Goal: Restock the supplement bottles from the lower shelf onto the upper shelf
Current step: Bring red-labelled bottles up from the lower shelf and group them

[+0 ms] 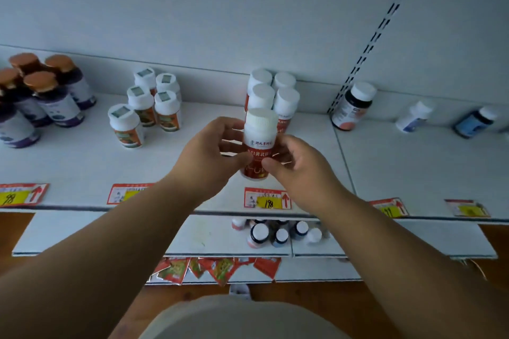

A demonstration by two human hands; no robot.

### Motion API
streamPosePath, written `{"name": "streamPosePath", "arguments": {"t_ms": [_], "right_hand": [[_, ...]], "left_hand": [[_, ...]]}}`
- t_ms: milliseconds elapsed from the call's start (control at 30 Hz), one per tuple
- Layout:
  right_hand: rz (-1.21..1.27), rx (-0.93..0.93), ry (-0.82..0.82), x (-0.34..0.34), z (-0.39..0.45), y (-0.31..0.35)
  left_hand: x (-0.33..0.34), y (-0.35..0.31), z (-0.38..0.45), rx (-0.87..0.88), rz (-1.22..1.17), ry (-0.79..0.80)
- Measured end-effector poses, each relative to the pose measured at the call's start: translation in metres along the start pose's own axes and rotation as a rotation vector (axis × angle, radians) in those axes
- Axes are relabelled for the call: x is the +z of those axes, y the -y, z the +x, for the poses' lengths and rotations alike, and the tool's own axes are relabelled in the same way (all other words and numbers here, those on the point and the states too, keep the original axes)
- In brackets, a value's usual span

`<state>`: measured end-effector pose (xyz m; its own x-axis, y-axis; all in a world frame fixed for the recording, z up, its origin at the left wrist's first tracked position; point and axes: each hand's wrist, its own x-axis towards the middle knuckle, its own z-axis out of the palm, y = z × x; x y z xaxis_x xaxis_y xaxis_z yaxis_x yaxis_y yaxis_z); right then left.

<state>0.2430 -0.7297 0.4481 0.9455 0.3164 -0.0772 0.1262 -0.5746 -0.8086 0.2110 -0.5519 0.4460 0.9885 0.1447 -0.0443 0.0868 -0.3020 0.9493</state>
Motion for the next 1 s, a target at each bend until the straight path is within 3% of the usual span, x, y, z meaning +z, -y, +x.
{"name": "streamPosePath", "arguments": {"t_ms": [200, 567, 733, 1000], "right_hand": [[-0.153, -0.059, -0.009, 0.002, 0.054, -0.029], [-0.116, -0.049, -0.120, 0.012, 0.067, -0.031], [-0.136, 0.011, -0.207, 0.023, 0.029, -0.024], [-0.159, -0.013, -0.310, 0.076, -0.069, 0.013]], "left_hand": [[0.027, 0.008, 0.044, 0.033, 0.245, -0.071], [0.033, 0.019, 0.067, 0.015, 0.363, -0.124], [0.023, 0.025, 0.033, 0.018, 0.361, -0.135], [-0.018, 0.039, -0.070, 0.229, 0.378, -0.022]]}}
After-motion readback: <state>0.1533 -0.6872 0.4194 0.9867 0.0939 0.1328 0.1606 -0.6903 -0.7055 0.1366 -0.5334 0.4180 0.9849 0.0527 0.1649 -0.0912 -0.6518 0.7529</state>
